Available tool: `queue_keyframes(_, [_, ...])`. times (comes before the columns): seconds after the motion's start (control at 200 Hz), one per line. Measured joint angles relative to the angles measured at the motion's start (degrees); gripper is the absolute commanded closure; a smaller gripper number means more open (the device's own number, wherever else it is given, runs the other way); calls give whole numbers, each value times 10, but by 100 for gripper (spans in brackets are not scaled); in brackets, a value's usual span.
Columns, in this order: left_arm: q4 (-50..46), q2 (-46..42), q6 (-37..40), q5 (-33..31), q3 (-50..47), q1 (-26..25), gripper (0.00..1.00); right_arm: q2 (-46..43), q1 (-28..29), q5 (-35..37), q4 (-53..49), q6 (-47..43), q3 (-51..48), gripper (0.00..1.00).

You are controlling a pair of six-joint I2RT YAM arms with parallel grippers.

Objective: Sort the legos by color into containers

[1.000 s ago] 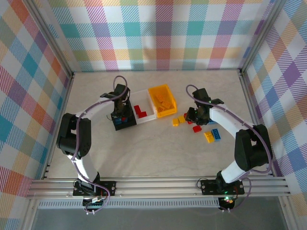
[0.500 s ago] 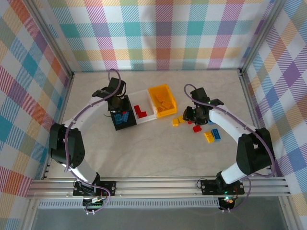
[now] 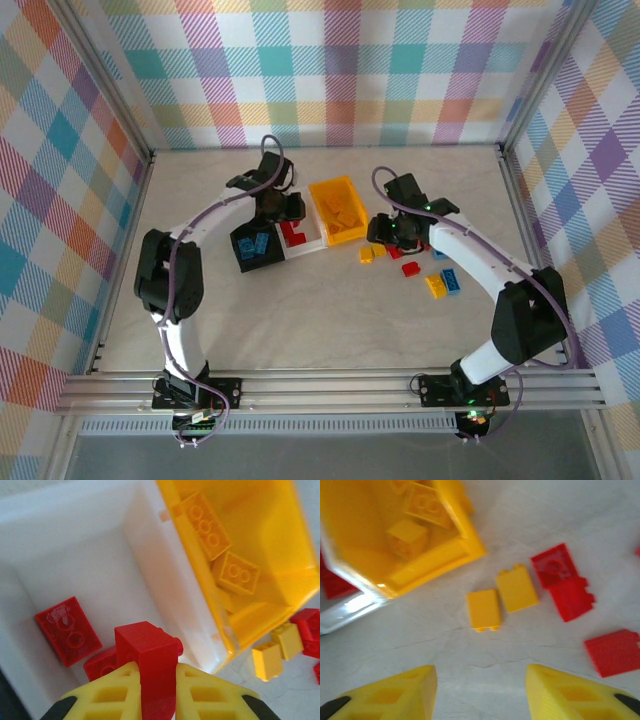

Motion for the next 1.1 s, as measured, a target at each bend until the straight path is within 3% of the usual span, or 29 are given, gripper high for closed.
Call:
queue_keyframes(0.19, [-1,38,-2,0,13,0,55,-2,-80,4,-8,-4,-90,38])
queue_keyframes(0.36, [-1,38,-8,-1,17,-1,46,37,-85,4,5,-21,-98,34])
queue_keyframes(0.795, [-3,-86,-8,0,-11,-3,41,127,-95,32,33,-75,-83,33])
queue_keyframes(1.1, [-5,-142,-9,3,-75,-8,39,131,-95,43,30,-80,-78,35])
